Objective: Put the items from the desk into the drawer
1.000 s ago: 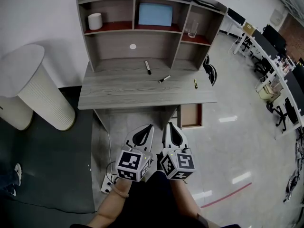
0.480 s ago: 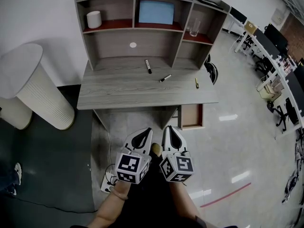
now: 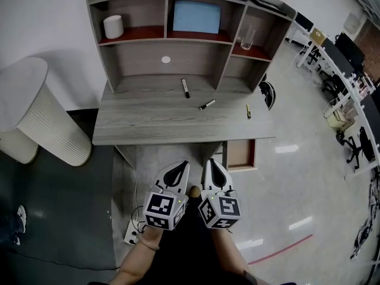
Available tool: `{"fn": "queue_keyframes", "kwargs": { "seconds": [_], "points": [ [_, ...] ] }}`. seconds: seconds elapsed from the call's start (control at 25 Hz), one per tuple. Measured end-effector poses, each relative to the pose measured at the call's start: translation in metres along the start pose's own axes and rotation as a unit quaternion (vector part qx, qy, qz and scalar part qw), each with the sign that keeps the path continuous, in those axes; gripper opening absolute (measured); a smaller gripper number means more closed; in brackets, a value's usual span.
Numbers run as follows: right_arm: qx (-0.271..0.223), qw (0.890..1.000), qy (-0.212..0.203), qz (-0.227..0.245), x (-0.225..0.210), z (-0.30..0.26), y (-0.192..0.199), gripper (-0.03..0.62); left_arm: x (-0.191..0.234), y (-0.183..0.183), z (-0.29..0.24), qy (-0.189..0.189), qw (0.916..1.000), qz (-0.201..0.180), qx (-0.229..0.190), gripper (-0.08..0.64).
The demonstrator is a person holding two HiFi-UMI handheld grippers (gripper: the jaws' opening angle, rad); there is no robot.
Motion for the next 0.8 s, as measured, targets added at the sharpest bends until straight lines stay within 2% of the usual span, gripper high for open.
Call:
{"fn": "queue_keyframes", "kwargs": {
  "seconds": [0.48,0.8],
  "points": [
    [0.022,1.0,0.007,-0.006,-0.054,-0.087,-0.015,0.028,0.029,-0.009,-0.094,-0.004,0.9997,0.009,0.023,0.028],
    [0.024,1.0,-0.013,-0.005,-0.079,-0.144,-0.032,0.028,0.045,-0.025,-0.151,-0.02,0.9994,0.012,0.026,0.029]
  ]
}}
Point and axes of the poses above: the fingertips, and each gripper's own axes: z backward along the fingers, x to its left, y out of its underside, the point moved 5 cm from there along z, backward along the fingers, and after that the axes turned 3 degrees about -z, right-handed, at the moved point
